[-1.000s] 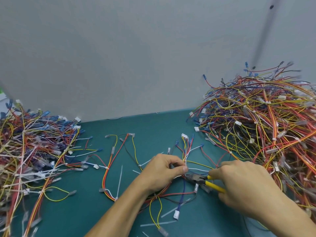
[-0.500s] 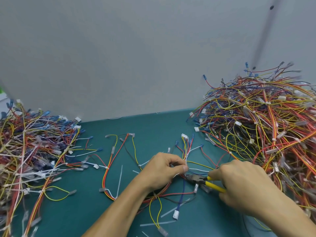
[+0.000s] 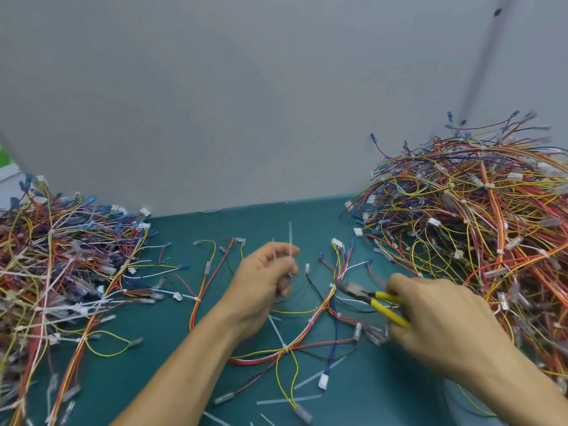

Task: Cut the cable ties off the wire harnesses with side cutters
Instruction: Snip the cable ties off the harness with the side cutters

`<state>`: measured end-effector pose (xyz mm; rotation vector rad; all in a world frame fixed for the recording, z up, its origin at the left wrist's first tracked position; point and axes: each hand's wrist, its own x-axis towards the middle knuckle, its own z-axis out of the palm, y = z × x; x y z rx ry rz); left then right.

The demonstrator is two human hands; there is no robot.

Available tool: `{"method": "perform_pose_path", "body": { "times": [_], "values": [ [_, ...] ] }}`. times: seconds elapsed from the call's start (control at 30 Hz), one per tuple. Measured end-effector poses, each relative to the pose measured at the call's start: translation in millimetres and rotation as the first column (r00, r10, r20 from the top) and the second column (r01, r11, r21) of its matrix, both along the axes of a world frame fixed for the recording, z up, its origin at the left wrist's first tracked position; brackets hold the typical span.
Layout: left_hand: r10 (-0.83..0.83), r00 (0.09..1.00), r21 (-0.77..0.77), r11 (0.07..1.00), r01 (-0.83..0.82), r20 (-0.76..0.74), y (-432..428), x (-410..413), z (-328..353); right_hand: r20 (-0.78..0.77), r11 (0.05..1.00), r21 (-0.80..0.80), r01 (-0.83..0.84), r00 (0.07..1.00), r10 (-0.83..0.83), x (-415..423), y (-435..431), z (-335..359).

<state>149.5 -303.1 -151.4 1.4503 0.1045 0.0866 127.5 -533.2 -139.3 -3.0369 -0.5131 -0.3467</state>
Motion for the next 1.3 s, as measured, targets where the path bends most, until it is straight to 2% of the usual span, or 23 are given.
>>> {"method": "perform_pose_path", "body": {
  "times": [0.1,0.23,0.33,0.43,0.5,0.6,0.77,1.3],
  "values": [
    [-0.002,1.0,-0.036,0.999,0.001,-0.025,9.9,-6.6,9.6,0.065,1.0,0.029,-0.011,0.998,0.009,-4.4,0.6,4.4],
    [-0.061,0.998,0.058,0.996,0.062,-0.022,15.4,-24.3,7.5,0.023,0.997,0.002,-0.079,0.997,0.079,-13.6,10.1,2.1],
    [-0.119,0.992,0.272,0.957,0.104,0.038,17.1,-37.5,-4.5,-0.04,0.994,-0.028,-0.107,0.994,0.106,-17.4,16.2,0.0],
    [-0.201,0.977,0.581,0.805,0.12,0.076,14.1,-45.4,-20.7,-0.07,0.993,-0.064,-0.101,0.993,0.096,-18.3,16.9,-0.7],
    [-0.196,0.977,0.658,0.747,0.097,0.079,10.9,-45.7,-24.5,-0.085,0.992,-0.079,-0.098,0.992,0.091,-18.6,17.3,-1.1],
    [-0.144,0.984,0.646,0.762,0.045,0.101,8.7,-43.4,-27.0,-0.096,0.991,-0.083,-0.104,0.991,0.096,-20.0,19.0,-3.0],
    [-0.154,0.972,0.683,0.731,-0.009,0.178,3.9,-43.1,-28.0,-0.1,0.988,-0.09,-0.122,0.989,0.113,-21.6,22.4,-5.5],
    [-0.159,0.983,0.626,0.777,0.065,0.095,11.6,-37.5,-29.8,-0.082,0.99,-0.107,-0.096,0.993,0.088,-25.3,28.7,-5.9]
  ]
}}
